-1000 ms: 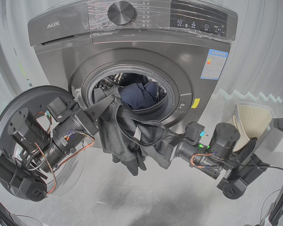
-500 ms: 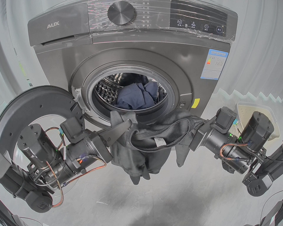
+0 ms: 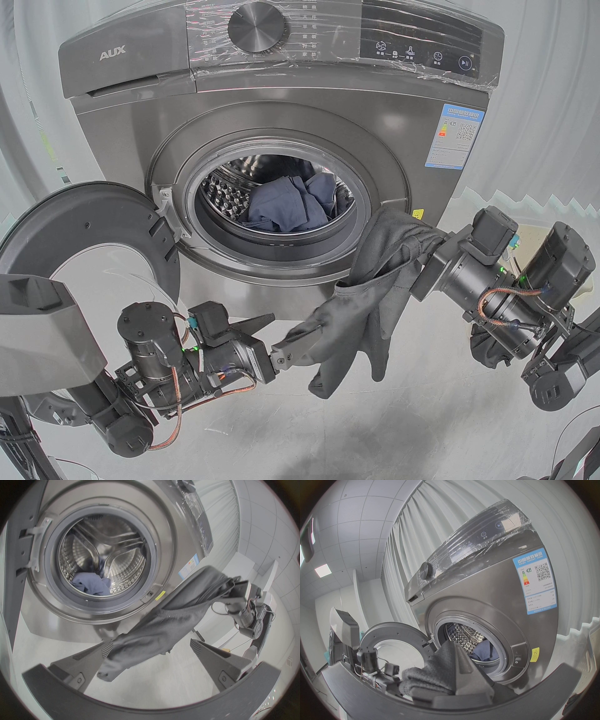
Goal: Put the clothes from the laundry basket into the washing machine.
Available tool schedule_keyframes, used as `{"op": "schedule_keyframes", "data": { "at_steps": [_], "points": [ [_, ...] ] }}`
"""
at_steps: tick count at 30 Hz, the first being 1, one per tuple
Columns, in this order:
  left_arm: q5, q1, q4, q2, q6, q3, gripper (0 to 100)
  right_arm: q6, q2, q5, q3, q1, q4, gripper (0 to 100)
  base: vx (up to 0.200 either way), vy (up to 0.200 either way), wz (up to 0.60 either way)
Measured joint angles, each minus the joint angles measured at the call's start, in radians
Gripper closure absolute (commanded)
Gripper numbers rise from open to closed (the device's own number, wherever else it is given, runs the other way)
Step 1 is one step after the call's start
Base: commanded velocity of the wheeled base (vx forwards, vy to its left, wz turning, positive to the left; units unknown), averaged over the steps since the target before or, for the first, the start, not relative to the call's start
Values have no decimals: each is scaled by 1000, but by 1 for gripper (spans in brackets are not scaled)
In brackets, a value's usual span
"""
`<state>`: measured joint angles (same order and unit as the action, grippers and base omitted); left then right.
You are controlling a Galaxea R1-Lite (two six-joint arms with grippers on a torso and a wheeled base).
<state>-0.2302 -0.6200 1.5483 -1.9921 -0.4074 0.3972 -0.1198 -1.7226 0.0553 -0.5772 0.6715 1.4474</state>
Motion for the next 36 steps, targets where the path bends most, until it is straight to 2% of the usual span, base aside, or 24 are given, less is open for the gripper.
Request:
{"op": "schedule_keyframes", "data": {
  "at_steps": [3, 5, 7, 8, 11, 13, 22, 26, 36],
  "points": [
    [-1, 0, 0, -27, 5, -3, 0, 0, 5, -1, -10, -5, 0, 100, 0, 0, 0],
    [-1, -1, 0, -43, 20, -7, 0, 0, 7, -1, -13, -6, 0, 100, 0, 0, 0],
    [0, -2, 0, -57, 57, -10, 0, 0, 7, -2, -16, -7, 0, 100, 0, 0, 0],
    [1, -2, 0, -68, 88, -10, 0, 0, 8, -3, -17, -7, 0, 100, 0, 0, 0],
    [10, -1, 0, -97, 154, -9, 0, 0, 9, -3, -21, -5, 0, 100, 0, 0, 0],
    [14, -1, 0, -116, 178, -5, 0, -1, 10, -5, -23, -3, 0, 100, 0, 0, 0],
    [8, -33, 3, -160, 193, 45, 0, -3, 7, -10, -36, 4, 0, 100, 0, 0, 0],
    [5, -58, 3, -166, 209, 58, 0, -3, 3, -16, -40, 5, -1, 100, 0, 0, 0],
    [6, -103, 3, -179, 215, 90, 0, -4, -22, -43, -67, 12, -5, 100, 0, 0, 0]
  ]
}}
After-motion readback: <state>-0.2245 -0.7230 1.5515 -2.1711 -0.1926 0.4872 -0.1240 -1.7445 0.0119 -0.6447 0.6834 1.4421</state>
